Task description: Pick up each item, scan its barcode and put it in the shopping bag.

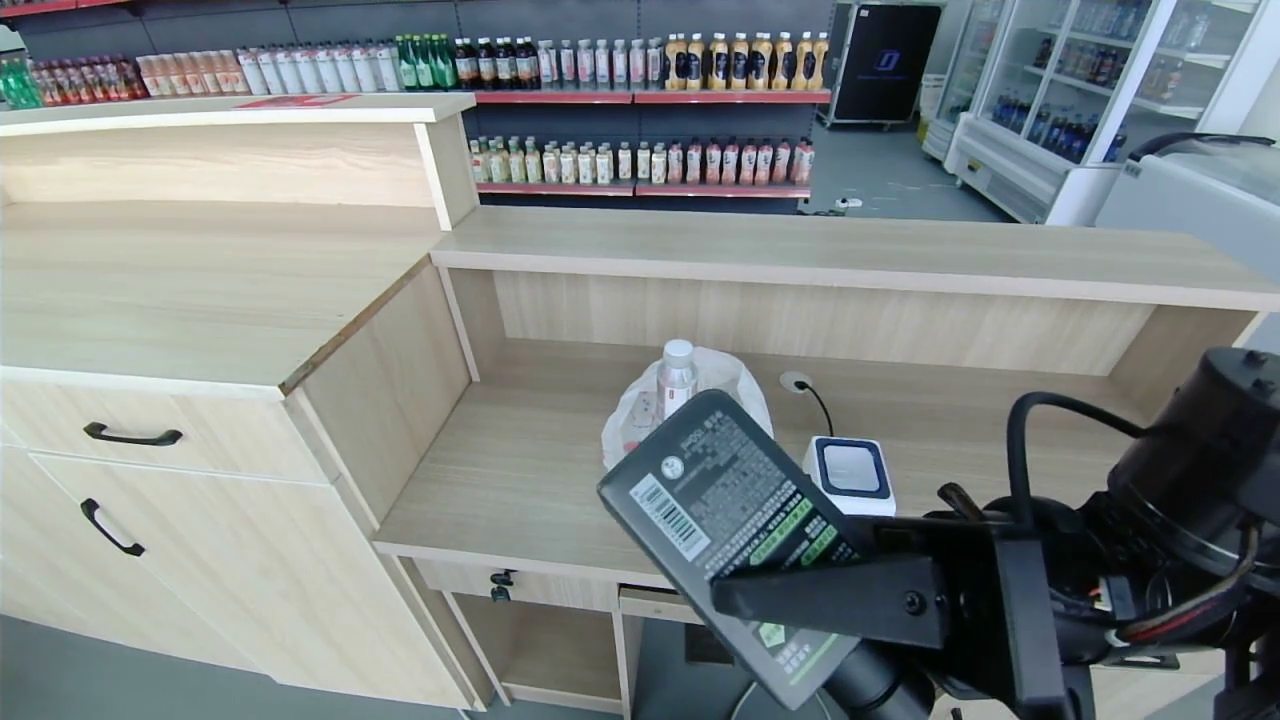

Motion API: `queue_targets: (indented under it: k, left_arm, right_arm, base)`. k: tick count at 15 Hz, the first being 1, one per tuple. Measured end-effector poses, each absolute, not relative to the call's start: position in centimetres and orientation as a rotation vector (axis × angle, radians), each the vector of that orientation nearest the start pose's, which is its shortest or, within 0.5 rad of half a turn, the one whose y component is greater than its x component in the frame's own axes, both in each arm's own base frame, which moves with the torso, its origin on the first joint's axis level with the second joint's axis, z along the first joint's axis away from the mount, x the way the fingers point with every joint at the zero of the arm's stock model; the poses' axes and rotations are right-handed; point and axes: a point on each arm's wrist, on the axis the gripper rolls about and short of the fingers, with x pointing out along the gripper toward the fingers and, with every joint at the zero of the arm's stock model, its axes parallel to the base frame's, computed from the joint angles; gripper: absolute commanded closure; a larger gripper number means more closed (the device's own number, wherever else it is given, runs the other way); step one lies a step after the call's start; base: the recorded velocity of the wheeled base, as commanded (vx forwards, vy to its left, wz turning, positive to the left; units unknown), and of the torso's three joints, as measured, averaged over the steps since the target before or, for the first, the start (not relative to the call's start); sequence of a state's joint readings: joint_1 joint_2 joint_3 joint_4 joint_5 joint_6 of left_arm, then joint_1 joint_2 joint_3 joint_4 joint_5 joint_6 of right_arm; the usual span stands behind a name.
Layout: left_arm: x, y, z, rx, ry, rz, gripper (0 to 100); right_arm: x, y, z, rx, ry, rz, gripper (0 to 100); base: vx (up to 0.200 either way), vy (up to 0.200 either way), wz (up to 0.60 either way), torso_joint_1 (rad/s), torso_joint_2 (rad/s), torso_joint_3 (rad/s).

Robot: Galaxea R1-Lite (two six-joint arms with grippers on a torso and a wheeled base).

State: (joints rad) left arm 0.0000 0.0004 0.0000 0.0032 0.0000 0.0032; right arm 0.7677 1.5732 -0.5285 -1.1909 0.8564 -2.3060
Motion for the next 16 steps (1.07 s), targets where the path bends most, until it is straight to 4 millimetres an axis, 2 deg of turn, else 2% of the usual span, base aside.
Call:
queue_targets:
  k: [5,9,16]
  left_arm:
    - [-2.3,0.0,7.5,0.003,0.004,0.000,0]
    - [-2.3,0.0,7.5,0.003,0.004,0.000,0]
    - [-2.3,0.0,7.5,0.003,0.004,0.000,0]
  right_arm:
    - [15.6,17.7,20.9,-1.628,-1.865,0.740,100]
    - [14.7,16.4,21.3,-1.628,-1.804,0.823,100]
    - [13.8,13.9,22.0,-1.664,-1.755,0.825,100]
  base:
    - [0.000,0.000,0.00,0.000,0.00,0.000]
    - [0.000,0.000,0.00,0.000,0.00,0.000]
    - [0.000,0.000,0.00,0.000,0.00,0.000]
